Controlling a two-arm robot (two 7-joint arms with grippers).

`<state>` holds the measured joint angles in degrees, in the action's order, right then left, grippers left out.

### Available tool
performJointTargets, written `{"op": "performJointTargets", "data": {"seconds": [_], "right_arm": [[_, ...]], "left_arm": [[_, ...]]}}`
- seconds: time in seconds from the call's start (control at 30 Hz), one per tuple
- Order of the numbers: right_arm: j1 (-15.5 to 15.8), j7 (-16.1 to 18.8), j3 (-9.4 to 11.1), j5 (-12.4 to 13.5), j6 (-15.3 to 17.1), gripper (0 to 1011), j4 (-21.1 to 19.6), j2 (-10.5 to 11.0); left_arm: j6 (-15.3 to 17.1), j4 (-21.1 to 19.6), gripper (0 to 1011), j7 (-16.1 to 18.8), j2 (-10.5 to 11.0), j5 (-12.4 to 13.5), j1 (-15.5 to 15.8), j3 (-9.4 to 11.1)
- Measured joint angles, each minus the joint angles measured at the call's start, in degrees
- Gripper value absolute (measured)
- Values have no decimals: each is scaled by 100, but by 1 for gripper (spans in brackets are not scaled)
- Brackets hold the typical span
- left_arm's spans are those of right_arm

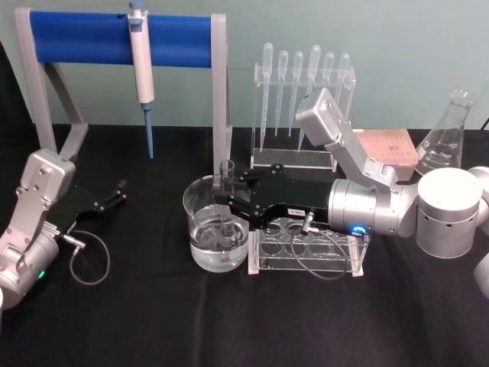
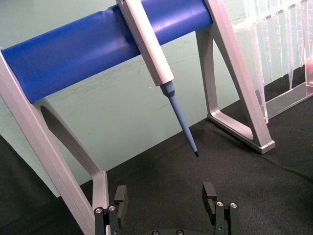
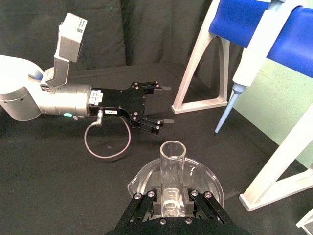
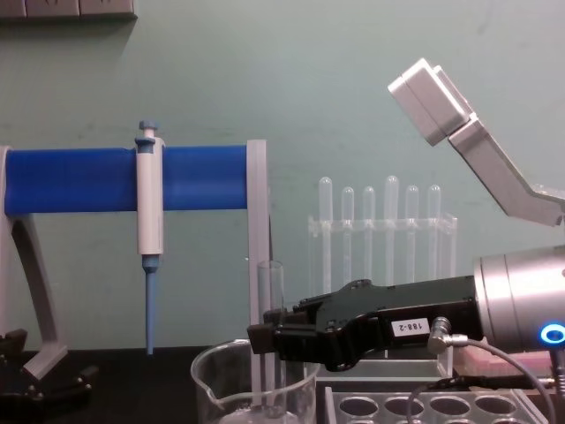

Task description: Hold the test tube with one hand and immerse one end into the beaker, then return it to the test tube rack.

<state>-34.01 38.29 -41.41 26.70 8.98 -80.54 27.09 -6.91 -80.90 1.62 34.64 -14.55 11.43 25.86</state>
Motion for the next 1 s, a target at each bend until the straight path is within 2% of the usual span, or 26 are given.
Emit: {"op": "performJointTargets", "data": {"seconds": [0.37, 0.6, 0.83, 1.0], "right_arm": [[0, 0, 0, 0, 0, 242, 0, 0], [7, -7, 153, 2, 23, 242, -185, 7], [-45, -25, 371, 235, 208, 242, -466, 39], [-160, -32, 488, 448, 470, 242, -750, 144]], "left_arm": [[0, 0, 1000, 0, 0, 0, 0, 0], [0, 0, 1000, 0, 0, 0, 0, 0], [0, 0, 1000, 0, 0, 0, 0, 0], [0, 0, 1000, 0, 0, 0, 0, 0]]}}
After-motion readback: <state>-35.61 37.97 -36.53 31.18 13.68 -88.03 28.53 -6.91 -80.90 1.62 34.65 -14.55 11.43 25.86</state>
